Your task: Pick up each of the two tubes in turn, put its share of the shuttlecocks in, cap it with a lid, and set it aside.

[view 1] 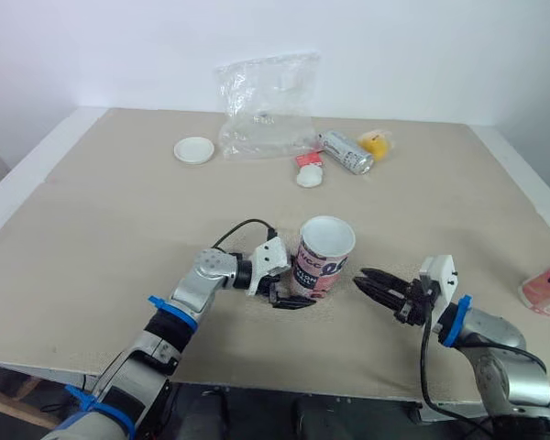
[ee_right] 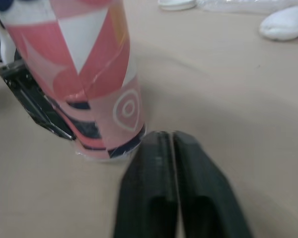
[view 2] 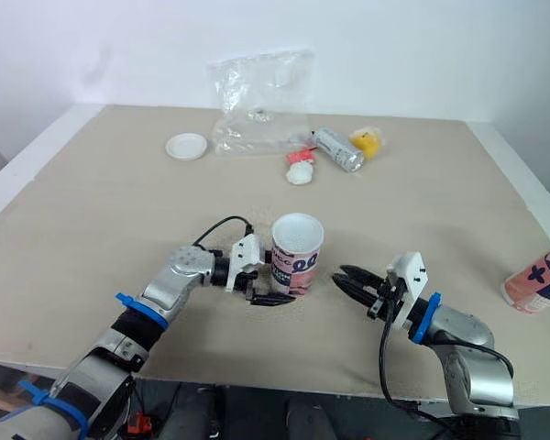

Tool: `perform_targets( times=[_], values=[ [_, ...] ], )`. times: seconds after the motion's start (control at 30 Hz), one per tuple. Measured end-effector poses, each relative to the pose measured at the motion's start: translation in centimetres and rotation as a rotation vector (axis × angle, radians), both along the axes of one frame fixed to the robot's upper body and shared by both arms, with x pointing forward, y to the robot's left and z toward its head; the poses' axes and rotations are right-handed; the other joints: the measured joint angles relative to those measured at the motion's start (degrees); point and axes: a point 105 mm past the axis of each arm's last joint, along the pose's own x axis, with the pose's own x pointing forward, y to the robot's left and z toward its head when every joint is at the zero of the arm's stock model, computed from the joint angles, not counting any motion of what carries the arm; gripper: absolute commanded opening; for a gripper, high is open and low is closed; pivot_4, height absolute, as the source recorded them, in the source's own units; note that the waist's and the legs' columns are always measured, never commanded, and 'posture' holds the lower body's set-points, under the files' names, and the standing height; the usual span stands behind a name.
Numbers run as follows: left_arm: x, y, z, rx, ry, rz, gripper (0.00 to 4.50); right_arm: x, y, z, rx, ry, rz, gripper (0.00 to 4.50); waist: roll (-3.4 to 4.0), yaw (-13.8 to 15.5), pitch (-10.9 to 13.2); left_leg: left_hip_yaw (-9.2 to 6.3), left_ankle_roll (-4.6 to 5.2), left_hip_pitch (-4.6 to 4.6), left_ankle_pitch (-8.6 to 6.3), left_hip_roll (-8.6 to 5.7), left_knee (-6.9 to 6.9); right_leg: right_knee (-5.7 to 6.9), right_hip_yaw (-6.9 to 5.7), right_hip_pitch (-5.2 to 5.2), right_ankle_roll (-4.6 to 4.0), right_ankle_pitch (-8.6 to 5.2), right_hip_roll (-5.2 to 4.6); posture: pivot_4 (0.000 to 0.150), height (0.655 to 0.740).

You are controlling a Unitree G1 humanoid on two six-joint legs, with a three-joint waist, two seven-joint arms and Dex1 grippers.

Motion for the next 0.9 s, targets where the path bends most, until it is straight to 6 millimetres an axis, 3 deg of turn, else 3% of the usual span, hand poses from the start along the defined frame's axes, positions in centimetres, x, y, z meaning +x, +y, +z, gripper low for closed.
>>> perform_targets(
  times=[0.1, 0.23, 0.53, 0.9],
  values=[
    [0.0, 0.6, 0.1, -0.013, -0.001, 0.004, 4.5, 0.0, 0.7, 0.3, -0.031, -0.027, 0.085, 3.26, 0.02, 0.15, 0.0, -0.05, 0.07, -0.28, 0.05, 0.01, -0.11, 0.0, -0.06, -0.17, 0.02, -0.16, 0.11, 0.15, 0.74],
    [0.0, 1.3, 0.3, -0.007, -0.012, -0.001, 4.5, -0.3, 0.7, -0.2, -0.064, -0.023, 0.137, 4.46, 0.01, 0.15, 0.0, -0.08, 0.05, -0.3, 0.03, -0.03, -0.27, 0.0, 0.0, -0.19, 0.14, -0.27, 0.14, 0.15, 0.74],
    [-1.1, 4.9, 0.7, 0.012, -0.019, -0.019, 4.5, -0.9, 1.3, -1.7, -0.133, -0.013, 0.287, 4.46, 0.02, 0.14, 0.02, -0.19, 0.03, -0.28, 0.05, 0.0, -0.51, 0.0, 0.03, -0.24, 0.06, -0.39, 0.27, 0.15, 0.74],
    [-3.0, 7.3, 2.2, -0.023, 0.0, -0.009, 4.5, 1.8, 3.4, -1.8, -0.143, -0.079, 0.404, 4.46, -0.04, 0.06, 0.08, -0.18, -0.01, -0.19, 0.09, 0.08, -0.5, 0.02, 0.02, -0.19, -0.07, -0.32, 0.32, 0.15, 0.74]
  ],
)
